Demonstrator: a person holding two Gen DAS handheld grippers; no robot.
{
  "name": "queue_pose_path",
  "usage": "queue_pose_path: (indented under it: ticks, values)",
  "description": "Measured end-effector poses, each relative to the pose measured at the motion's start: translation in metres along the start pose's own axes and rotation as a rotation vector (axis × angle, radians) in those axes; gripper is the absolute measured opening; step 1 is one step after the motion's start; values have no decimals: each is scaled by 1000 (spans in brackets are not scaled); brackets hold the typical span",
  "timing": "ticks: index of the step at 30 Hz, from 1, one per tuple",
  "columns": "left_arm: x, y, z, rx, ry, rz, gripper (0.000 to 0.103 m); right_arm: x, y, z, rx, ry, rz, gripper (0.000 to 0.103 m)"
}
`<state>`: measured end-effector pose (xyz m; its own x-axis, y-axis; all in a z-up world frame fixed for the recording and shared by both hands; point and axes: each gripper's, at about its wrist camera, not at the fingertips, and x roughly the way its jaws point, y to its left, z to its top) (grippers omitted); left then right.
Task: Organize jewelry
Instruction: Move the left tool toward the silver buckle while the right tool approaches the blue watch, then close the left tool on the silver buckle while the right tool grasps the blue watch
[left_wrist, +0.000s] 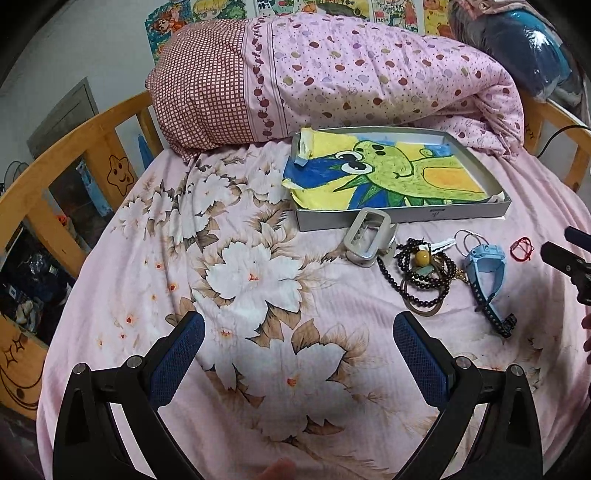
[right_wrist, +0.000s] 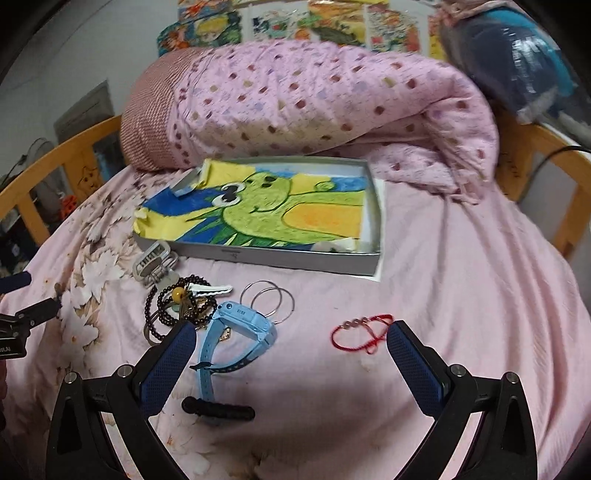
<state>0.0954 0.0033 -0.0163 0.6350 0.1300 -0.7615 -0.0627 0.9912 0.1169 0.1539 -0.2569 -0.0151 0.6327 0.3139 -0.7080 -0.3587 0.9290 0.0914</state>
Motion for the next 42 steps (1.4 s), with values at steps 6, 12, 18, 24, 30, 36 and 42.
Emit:
queue_pose_path:
  ticks: [6, 12, 18, 24, 30, 36, 42]
  values:
    - [10, -3, 1, 3, 10, -11, 100, 13, 1, 4, -45, -32, 39, 103]
    - [23, -11, -1, 18, 35, -101, 100, 30, -6, 4, -46, 5, 57, 103]
    - [37, -16, 3, -11, 61, -169, 100, 41, -10, 2, -66, 22, 105, 103]
    - [55, -14, 16, -75, 68, -222, 100, 48, -4, -3, -100, 42, 156, 103]
    - [74, -18, 34, -23, 32, -221, 99, 60, -3, -2, -60, 62, 238, 103]
    - [97, -23, 46, 40, 33, -228, 99, 74, -3, -3, -46, 94, 287, 76]
    - [112, -30, 56, 67, 41, -259, 88, 81, -9, -5, -26, 109, 296, 64]
